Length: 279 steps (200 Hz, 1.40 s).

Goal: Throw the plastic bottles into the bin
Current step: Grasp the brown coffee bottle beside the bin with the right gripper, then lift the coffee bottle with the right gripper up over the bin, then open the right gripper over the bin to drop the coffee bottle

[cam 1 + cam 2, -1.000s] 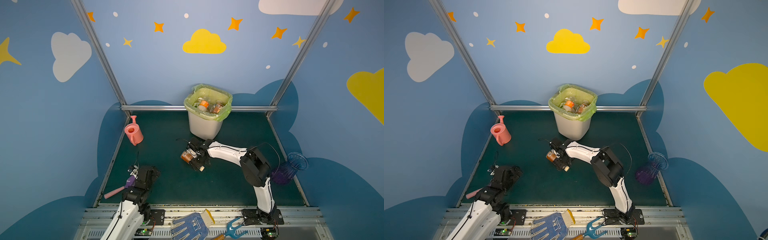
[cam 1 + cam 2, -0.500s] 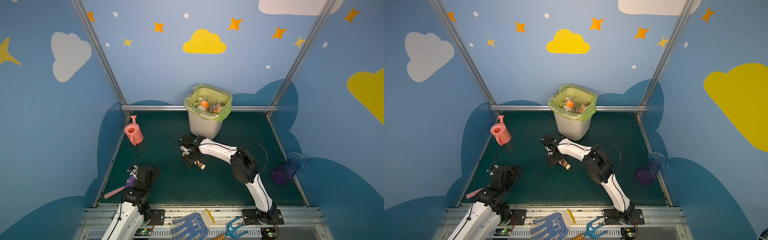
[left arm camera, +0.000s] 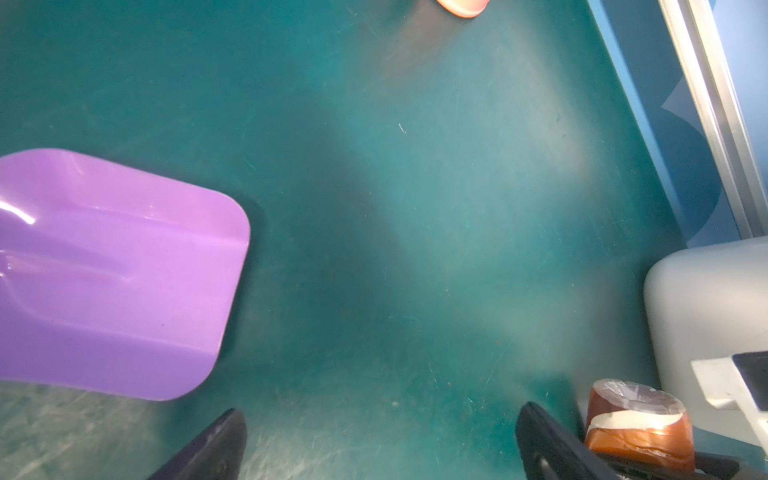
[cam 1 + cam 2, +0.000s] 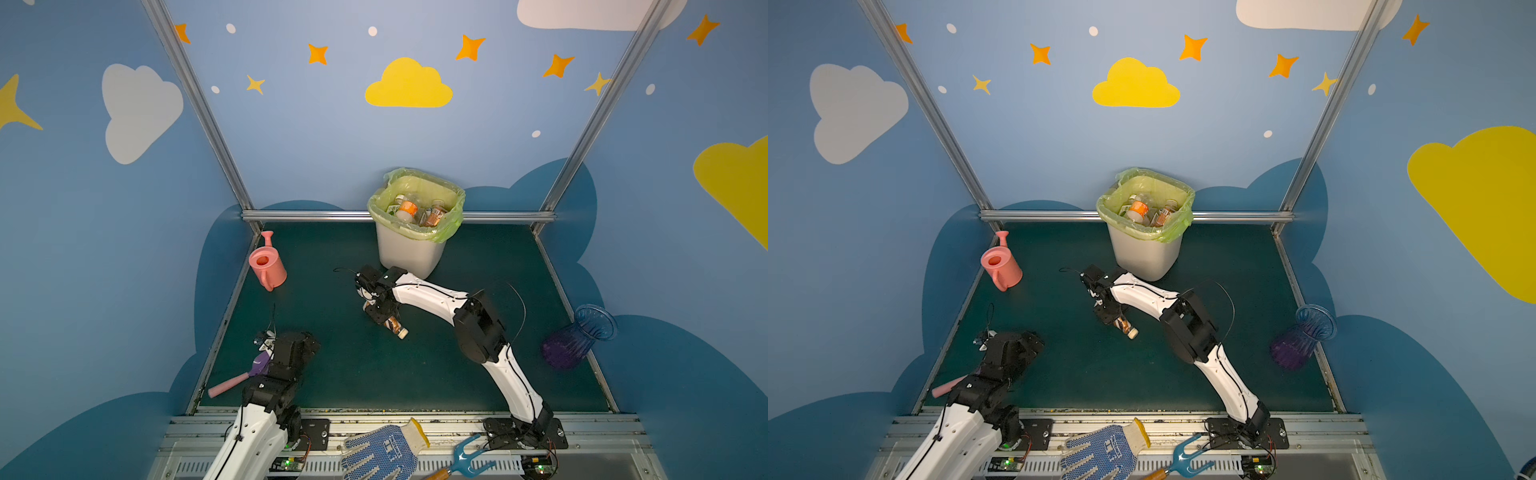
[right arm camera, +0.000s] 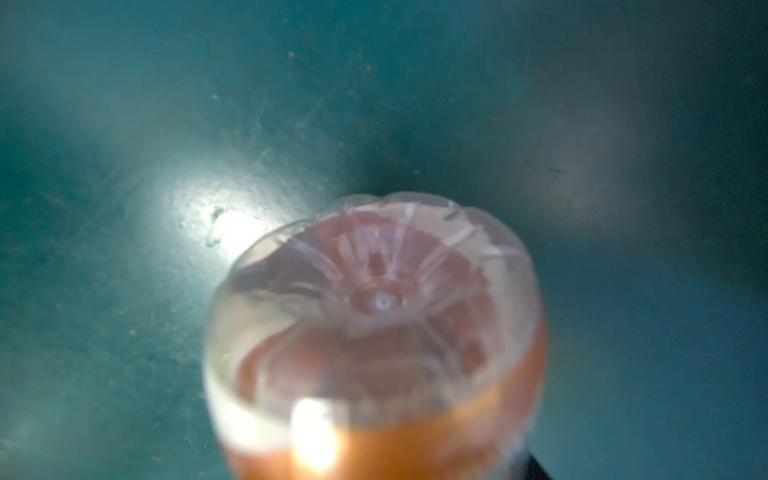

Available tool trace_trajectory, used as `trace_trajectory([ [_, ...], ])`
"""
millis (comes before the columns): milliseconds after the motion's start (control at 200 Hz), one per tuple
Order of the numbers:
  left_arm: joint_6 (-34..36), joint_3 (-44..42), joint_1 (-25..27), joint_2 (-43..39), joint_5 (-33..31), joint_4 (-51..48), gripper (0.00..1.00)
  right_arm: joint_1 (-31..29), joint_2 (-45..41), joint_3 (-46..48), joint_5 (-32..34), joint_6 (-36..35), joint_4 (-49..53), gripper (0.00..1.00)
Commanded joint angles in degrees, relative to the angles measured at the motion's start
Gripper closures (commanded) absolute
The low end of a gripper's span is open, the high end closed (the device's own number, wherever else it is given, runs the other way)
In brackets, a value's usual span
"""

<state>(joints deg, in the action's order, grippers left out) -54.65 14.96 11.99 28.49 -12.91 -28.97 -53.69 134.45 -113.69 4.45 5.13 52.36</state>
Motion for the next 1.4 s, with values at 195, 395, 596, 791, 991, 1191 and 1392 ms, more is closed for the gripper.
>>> trace_trajectory([
  [195,1.9,-0.1,-0.4,2.7,-0.5,2.1,0.0,0.1,-16.9,-3.8,1.0,-6.0,-3.5,0.61],
  [395,3.4,1.1,-0.5,8.4,-0.4,6.2,0.0,0.0,-35.0,-4.3,9.0,-16.3,-18.7,0.56],
  [596,4.4,2.5,-0.7,14.7,0.1,10.5,0.0,0.6,-46.2,-4.2,11.3,-27.2,-37.6,0.54],
  [791,3.8,3.9,-0.7,18.8,1.6,11.5,0.0,13.7,-41.0,-9.5,2.1,-15.5,-36.4,0.5],
  [991,4.3,4.3,-0.7,18.3,1.3,10.9,0.0,24.5,-16.6,-30.3,-10.7,-4.4,-16.7,0.39],
  [1191,5.2,3.7,-0.8,14.2,0.1,8.2,0.0,25.6,-16.1,-38.4,-3.7,-5.4,-19.2,0.07],
  [1392,4.7,2.4,-0.8,11.2,0.5,7.3,0.0,25.6,-27.5,-29.7,-0.5,-7.9,-26.7,0.02],
])
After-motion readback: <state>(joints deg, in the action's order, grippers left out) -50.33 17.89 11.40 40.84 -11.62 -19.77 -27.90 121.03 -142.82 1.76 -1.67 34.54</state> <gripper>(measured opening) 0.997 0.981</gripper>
